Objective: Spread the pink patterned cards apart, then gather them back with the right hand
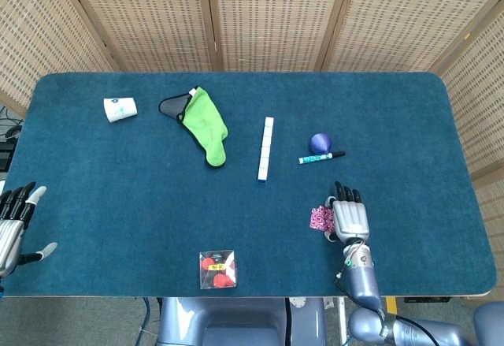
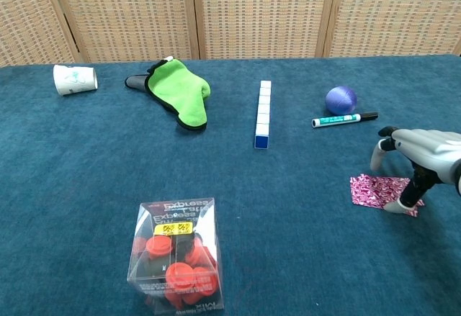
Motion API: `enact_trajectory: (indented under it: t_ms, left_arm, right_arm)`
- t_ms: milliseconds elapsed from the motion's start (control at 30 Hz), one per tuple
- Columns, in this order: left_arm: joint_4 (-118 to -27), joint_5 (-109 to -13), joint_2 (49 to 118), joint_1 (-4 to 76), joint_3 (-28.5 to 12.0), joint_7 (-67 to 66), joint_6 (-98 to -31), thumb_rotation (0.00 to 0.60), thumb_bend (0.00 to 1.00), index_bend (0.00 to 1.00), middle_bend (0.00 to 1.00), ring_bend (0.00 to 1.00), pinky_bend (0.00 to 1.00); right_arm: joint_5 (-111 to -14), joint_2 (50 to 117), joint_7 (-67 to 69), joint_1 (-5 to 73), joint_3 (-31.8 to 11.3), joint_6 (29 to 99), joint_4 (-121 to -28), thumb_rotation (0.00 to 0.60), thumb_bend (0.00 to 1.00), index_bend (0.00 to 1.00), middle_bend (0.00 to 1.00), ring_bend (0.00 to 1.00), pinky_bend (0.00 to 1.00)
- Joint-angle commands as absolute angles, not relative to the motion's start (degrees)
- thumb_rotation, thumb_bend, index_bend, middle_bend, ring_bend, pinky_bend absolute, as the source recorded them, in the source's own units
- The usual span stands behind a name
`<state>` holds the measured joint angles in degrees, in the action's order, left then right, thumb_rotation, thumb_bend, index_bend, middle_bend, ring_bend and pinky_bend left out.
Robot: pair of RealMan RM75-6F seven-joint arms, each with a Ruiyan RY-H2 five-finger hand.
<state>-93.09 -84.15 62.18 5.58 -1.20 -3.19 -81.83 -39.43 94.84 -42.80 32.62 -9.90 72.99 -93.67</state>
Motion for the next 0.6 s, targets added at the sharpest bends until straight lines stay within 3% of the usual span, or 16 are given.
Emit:
enact_trajectory:
  t_ms: [33, 133, 300, 467, 600]
  left_arm:
    - [-93.1, -84.1, 62.2, 5.6, -1.2, -3.2, -81.8, 0.600, 0.00, 0.00, 0.00, 0.00, 0.00]
    - [-93.2, -84.1, 62.1, 5.6, -1.2, -3.0, -81.8, 0.600, 0.00, 0.00, 0.00, 0.00, 0.00]
    - [-93.1, -84.1, 62.1, 5.6, -1.2, -2.7, -81.7, 0.600, 0.00, 0.00, 0.00, 0.00, 0.00]
    - [-93.2, -83.8, 62.2, 5.7, -1.4, -3.1, -81.6, 0.600, 0.00, 0.00, 0.00, 0.00, 0.00]
    - [-93.2, -83.7, 62.5, 5.6, -1.5, -3.6, -82.1, 0.600, 0.00, 0.00, 0.00, 0.00, 0.00]
  right_arm:
    - [-40.8, 93.9, -42.1, 32.4, -10.0, 73.5, -95.2, 0.600, 0.21, 0.31, 0.00, 0.00, 0.06]
    - [-44.5, 90.9, -40.1, 31.5, -9.4, 74.0, -98.9, 0.600, 0.21, 0.31, 0.00, 0.00, 0.06]
    - [-61.2, 81.9, -28.5, 27.6, -4.7, 74.4, -102.0, 0.600, 0.21, 0.31, 0.00, 0.00, 0.06]
    - [-82.4, 76.4, -9.0, 22.3, 2.3, 80.3, -90.1, 0.600, 0.15, 0.24, 0.00, 0.00, 0.06]
    - [-89.0, 77.1, 2.5, 17.5, 5.0, 87.5, -77.9, 0.600, 0.04, 0.19, 0.00, 0.00, 0.06]
